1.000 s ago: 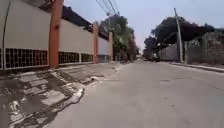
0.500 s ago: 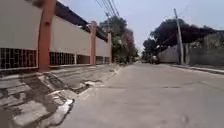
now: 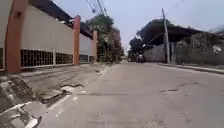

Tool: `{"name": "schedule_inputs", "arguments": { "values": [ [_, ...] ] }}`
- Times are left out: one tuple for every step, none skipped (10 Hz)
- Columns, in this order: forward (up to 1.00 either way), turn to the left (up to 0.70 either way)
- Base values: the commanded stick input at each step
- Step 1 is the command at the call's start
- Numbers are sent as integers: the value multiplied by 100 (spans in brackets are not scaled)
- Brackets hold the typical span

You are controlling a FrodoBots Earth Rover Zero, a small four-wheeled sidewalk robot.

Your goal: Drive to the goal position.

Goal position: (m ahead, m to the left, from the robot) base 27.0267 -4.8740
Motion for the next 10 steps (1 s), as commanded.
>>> {"name": "schedule_inputs", "arguments": {
  "values": [
    [100, 1],
    [100, 1],
    [100, 1],
    [100, 1],
    [100, 1],
    [100, 1],
    [100, 1],
    [100, 1],
    [100, 1],
    [100, 1]
  ]
}}
